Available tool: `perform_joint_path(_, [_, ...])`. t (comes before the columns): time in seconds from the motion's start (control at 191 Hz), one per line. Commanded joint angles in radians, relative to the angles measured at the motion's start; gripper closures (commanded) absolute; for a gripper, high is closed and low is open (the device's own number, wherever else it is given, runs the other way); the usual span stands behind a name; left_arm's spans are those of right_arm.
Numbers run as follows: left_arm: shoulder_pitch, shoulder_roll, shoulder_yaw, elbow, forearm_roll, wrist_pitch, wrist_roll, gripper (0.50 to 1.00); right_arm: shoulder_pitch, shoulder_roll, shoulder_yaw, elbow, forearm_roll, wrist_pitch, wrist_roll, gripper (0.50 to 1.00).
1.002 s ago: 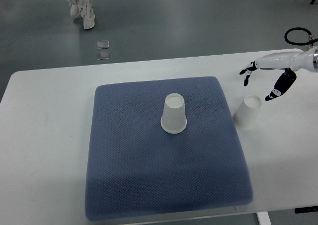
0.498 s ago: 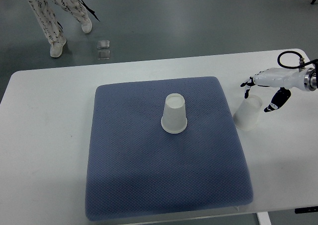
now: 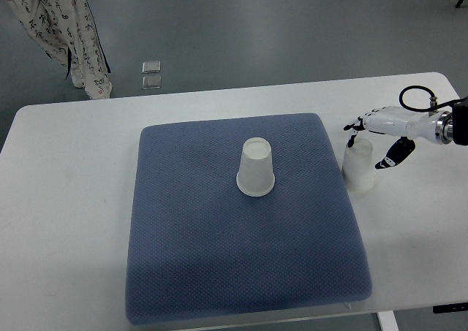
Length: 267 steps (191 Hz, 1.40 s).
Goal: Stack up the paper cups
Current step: 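Close the right hand fingers around the white cup beside the pad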
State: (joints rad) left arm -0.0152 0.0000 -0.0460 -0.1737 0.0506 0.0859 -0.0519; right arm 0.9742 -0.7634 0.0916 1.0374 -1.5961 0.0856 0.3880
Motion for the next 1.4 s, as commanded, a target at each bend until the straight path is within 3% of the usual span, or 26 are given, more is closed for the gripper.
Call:
perform_joint_path(0.0, [0.000,0.000,0.000,0.000,0.000,0.000,0.000,0.500,0.018,-0.027,0.002,0.001,0.008,0.006,0.005,0.591])
perform_joint_path(0.362, [0.000,0.000,0.000,0.000,0.000,0.000,0.000,0.500,0.058,-0.068,0.005,0.015,0.016,0.028,0.006,0.589])
perform_joint_path(1.395, [0.000,0.000,0.000,-0.001,0.000,0.000,0.000,0.500,0.006,-0.002,0.007,0.013,0.033,0.003,0.005,0.589])
